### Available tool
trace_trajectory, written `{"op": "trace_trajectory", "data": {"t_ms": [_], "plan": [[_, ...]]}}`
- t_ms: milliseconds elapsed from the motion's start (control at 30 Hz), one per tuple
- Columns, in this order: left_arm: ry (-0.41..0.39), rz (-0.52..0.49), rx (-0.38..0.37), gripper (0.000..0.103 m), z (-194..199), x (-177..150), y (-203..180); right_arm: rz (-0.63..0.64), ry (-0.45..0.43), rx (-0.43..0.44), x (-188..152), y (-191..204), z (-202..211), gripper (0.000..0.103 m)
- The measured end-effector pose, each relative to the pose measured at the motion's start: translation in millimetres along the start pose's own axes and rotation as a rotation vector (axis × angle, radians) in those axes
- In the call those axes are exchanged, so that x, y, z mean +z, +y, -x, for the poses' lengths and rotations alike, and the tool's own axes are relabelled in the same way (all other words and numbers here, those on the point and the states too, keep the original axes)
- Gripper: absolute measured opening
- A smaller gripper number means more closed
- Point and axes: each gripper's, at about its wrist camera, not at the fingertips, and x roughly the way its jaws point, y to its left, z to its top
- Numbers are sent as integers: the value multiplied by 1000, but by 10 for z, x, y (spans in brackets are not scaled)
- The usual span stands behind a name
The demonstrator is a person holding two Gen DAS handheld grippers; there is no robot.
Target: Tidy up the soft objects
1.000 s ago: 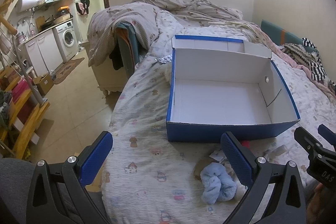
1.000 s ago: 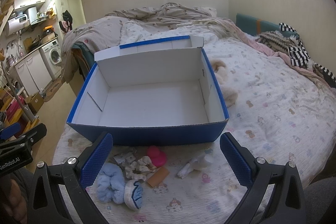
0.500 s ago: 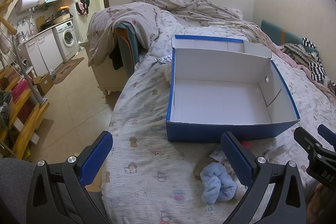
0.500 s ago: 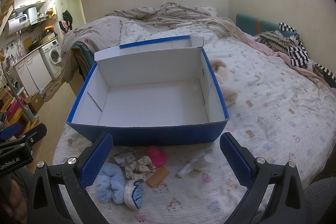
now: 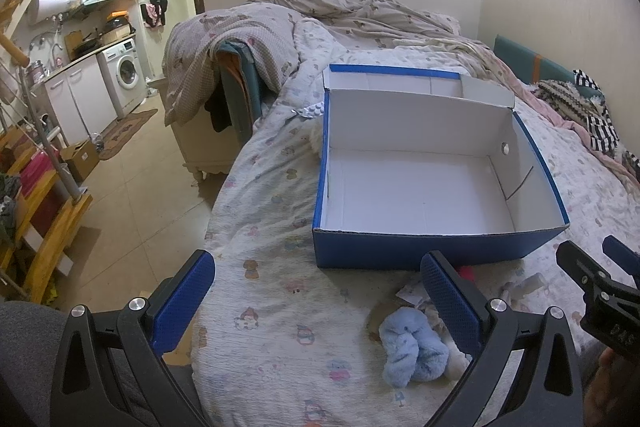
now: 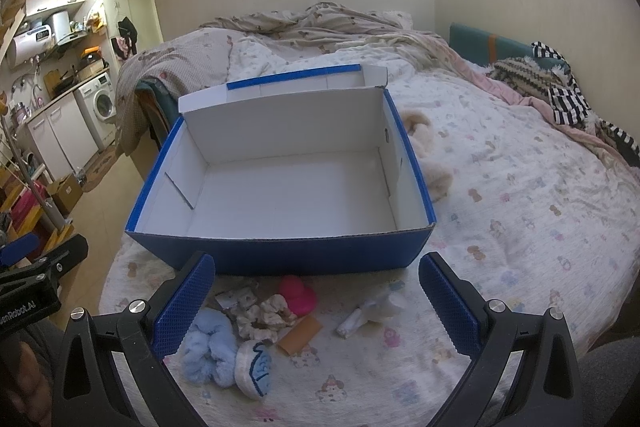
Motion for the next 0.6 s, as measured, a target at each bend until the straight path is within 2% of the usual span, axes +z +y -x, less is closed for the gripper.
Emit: {"op": "trace_trajectory", "data": {"t_ms": [133, 367, 500, 600], "plan": [[1, -4, -3, 103, 2, 8, -10, -15, 16, -1, 19, -35, -15, 103], [33, 0, -23, 103, -22, 64, 25, -21, 63, 56, 137, -59, 14, 103], [80, 8, -47, 103, -89, 120, 37, -45, 171, 137, 193, -90, -109, 103], [164, -6, -77, 103, -224, 154, 2, -55, 276, 210, 217, -90, -263, 103]]}}
